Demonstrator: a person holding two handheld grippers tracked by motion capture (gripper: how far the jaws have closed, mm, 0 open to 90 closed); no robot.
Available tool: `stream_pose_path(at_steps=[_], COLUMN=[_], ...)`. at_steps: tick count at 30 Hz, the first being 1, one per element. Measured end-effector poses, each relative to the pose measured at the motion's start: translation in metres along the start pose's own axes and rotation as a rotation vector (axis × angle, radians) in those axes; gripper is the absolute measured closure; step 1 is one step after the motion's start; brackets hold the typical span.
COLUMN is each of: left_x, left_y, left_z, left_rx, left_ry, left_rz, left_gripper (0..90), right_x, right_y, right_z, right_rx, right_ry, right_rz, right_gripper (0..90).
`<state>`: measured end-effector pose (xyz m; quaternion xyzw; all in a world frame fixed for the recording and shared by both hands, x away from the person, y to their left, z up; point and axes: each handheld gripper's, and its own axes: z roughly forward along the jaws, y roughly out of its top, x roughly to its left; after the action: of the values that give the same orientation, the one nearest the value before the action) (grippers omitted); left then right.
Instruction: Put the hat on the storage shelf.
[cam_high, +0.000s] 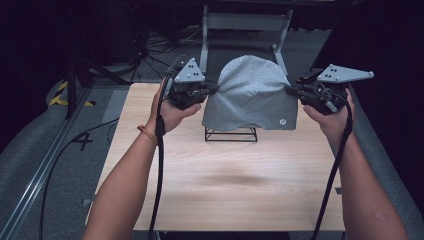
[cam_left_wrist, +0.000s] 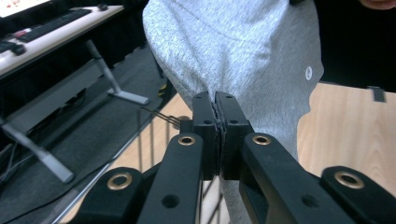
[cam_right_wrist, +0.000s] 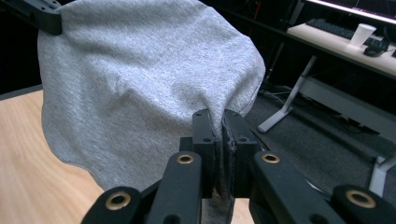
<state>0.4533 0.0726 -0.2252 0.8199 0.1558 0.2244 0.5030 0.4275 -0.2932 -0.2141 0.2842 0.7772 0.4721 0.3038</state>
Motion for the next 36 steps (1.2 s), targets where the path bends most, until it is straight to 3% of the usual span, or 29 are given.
stream_pose_path(at_steps=[6, 19, 27, 36], left_x=[0.016, 0.047, 0.062, 0.069], left_y=[0.007, 0.023, 0.021, 0.005], left_z=[0.007, 0.013, 0.019, 0.035], left_rx=[0.018, 0.028, 0.030, 0.056], left_ry=[0.027, 0.078, 0.094, 0.092], left_rz=[-0.010, -0.025, -0.047, -0.086], left_gripper=[88.2, 88.2, 88.2, 88.2], right_x=[-0.008, -0.028, -0.034, -0.036], right_y=[0.016, 0.031, 0.038, 0.032], right_z=[0.013, 0.037, 0.054, 0.074], right_rx=[-0.004, -0.019, -0.015, 0.012], right_ry=[-0.019, -0.045, -0.047, -0.038], right_rz=[-0.002, 0.008, 0.017, 0.016], right_gripper=[85.2, 85.2, 85.2, 85.2])
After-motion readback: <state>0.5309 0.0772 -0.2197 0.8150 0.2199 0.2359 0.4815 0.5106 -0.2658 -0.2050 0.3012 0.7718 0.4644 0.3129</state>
